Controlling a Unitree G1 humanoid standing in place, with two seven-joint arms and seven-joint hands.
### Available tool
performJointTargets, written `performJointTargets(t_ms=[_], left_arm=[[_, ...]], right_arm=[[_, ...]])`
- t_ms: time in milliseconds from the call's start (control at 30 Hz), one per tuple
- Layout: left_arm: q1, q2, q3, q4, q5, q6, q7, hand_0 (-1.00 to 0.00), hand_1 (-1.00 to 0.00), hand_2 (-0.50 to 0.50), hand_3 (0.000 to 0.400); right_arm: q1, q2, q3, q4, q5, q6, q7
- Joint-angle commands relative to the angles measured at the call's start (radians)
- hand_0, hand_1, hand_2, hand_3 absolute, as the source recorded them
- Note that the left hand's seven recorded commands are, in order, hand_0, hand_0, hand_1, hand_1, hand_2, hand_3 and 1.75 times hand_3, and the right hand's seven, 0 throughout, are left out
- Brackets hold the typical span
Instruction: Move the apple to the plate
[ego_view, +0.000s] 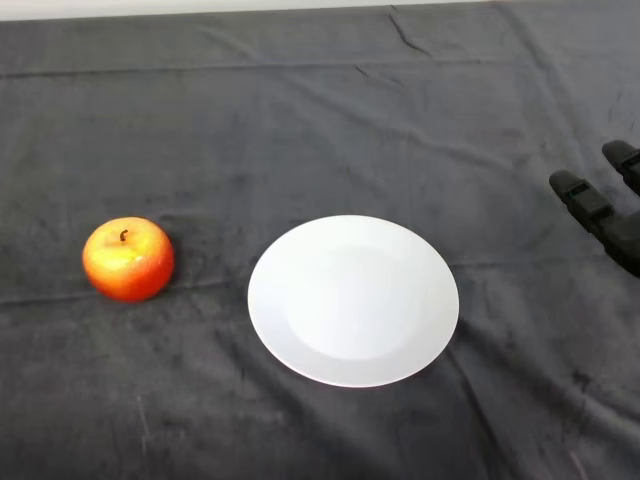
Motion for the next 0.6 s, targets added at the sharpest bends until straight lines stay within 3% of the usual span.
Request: performJointTargets(t_ms=[33,600], left_arm=[[-0.067,-0.016,-0.024,0.045,0.020,-0.006,-0.017,0.00,0.00,0.00,0.000],[-0.077,-0.049,-0.125,0.029,0.084,0.018,-0.164,0.00,0.00,0.00,0.000]], right_arm=[[-0.030,-0.028,-0.0243,-0.018,-0.0039,0.000,0.0066],[-0.030,-0.028,-0.0241,-0.020,-0.0040,0.000,0.0061]])
